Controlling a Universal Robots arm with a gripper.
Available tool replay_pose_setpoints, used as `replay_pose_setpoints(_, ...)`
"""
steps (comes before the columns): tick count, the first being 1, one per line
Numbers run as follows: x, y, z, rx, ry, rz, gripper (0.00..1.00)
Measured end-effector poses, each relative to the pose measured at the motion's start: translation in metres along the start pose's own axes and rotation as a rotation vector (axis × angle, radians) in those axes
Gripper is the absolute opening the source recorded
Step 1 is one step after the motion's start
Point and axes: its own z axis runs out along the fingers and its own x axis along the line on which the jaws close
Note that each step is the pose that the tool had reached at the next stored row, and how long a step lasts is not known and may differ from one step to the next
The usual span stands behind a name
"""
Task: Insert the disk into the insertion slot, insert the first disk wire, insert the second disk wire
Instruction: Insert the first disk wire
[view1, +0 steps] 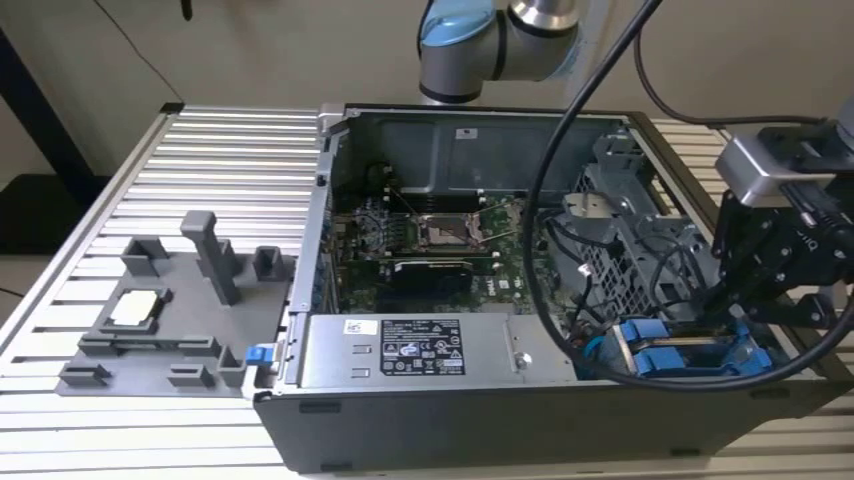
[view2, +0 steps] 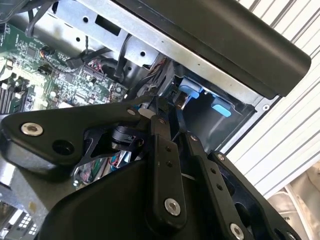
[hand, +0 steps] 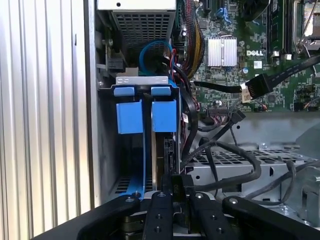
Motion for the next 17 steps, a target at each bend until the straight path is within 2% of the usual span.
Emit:
replay_pose_setpoints(13, 0.0003, -0.0013, 0.0041, 0.0, 0.0002, 0.0, 0.19)
replay_pose_setpoints(17, 0.0005, -0.0015, 0.0073, 0.0, 0.0002, 0.0, 0.19)
